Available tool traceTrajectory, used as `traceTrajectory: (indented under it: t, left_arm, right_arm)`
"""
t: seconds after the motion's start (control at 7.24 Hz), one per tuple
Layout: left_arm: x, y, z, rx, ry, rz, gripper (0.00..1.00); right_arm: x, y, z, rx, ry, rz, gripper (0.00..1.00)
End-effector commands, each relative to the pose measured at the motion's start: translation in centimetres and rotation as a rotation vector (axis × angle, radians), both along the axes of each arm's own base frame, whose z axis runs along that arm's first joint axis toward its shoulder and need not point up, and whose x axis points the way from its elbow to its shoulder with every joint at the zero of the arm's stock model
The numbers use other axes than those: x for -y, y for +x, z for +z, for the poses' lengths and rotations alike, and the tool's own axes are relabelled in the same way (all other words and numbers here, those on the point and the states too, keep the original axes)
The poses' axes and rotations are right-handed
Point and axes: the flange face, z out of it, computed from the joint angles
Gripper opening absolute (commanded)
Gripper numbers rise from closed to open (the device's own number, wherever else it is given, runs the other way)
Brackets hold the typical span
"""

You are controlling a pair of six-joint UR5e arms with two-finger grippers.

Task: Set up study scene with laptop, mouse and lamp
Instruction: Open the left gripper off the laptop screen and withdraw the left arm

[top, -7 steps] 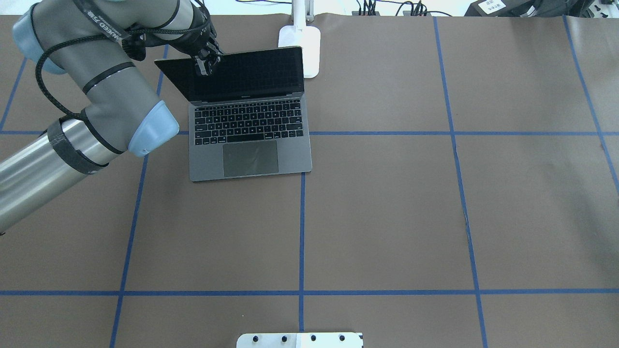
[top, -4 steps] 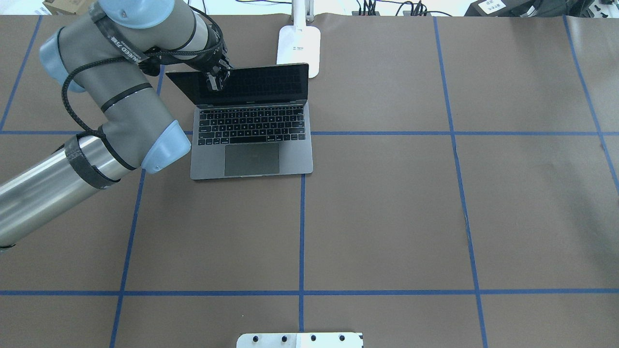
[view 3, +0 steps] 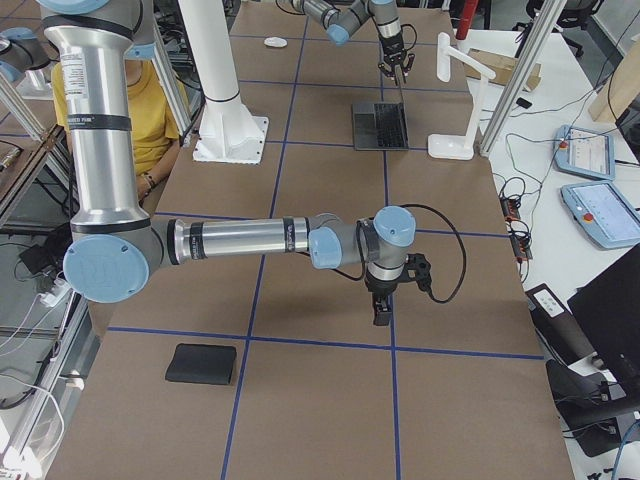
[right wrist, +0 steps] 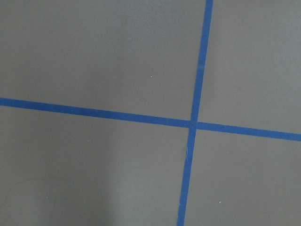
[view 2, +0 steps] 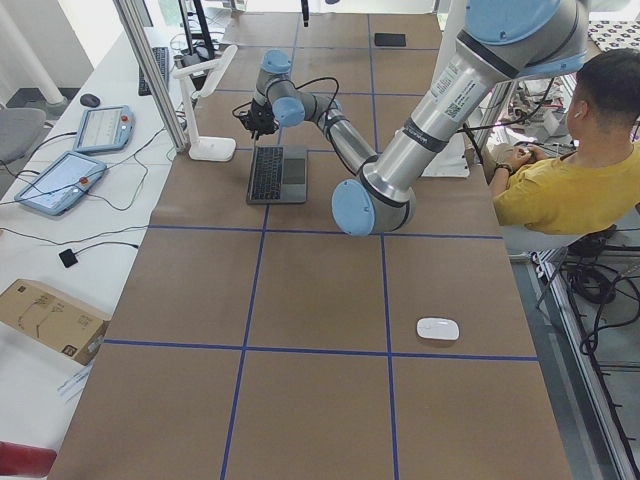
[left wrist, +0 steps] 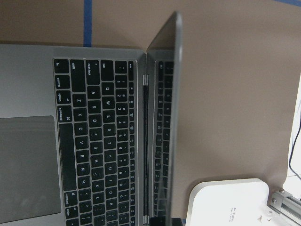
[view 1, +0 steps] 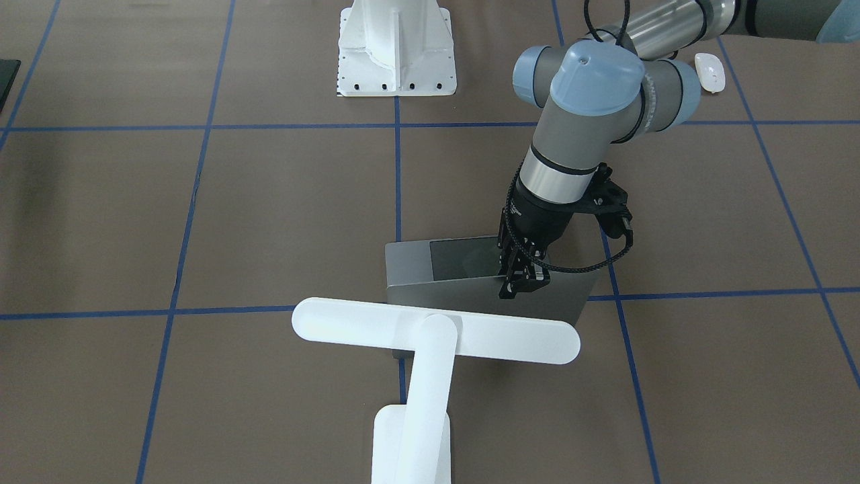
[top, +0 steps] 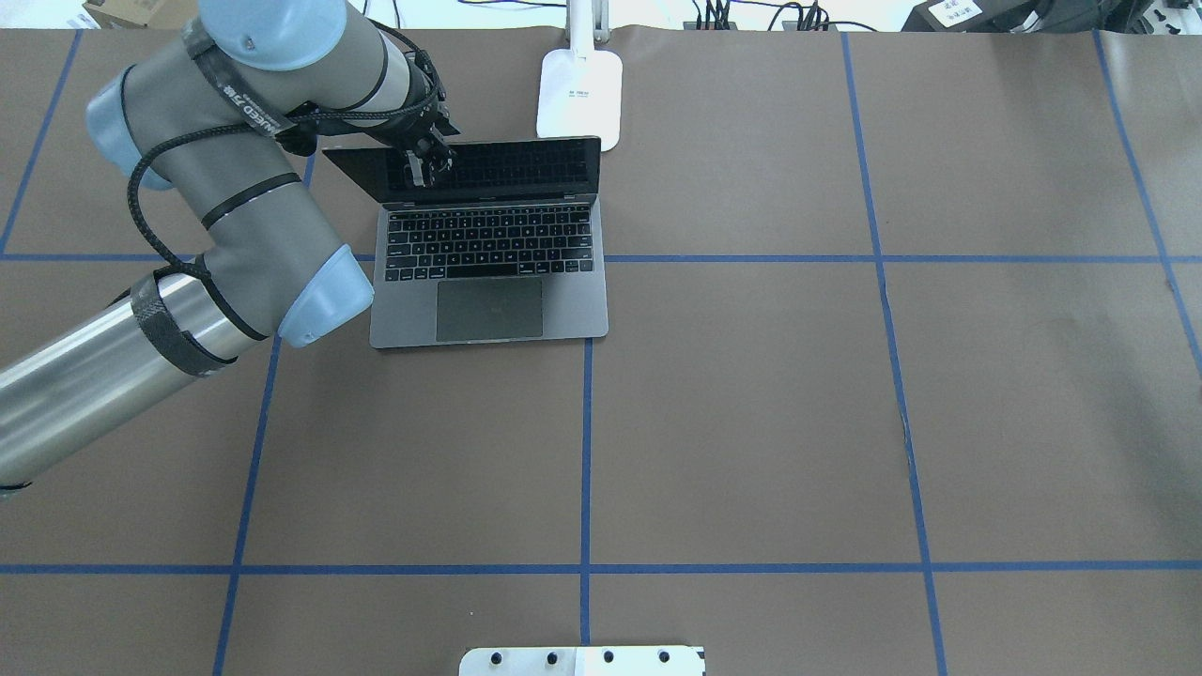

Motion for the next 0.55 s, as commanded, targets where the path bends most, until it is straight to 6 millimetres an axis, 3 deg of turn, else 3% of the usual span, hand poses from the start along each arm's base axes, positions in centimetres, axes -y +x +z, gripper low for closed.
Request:
traceTrajectory:
  t: [0.0,0.28,0.41]
  left_arm:
    - [0.0,-0.6,-0.7,-0.011,0.01,-0.002,1.0]
    - [-0.8,-2.8,-1.5,0.006,0.104,0.042,1.0]
    - [-1.5,-5.5,-0.1,0.012,0.152,0.105,1.0]
  right_arm:
    - [0.0,-0.1,0.0,0.0,0.001,-0.002,1.0]
    - [0.0,-0.1,0.0,0.0,0.001,-0.002,1.0]
    - [0.0,-0.1,0.0,0.0,0.001,-0.002,1.0]
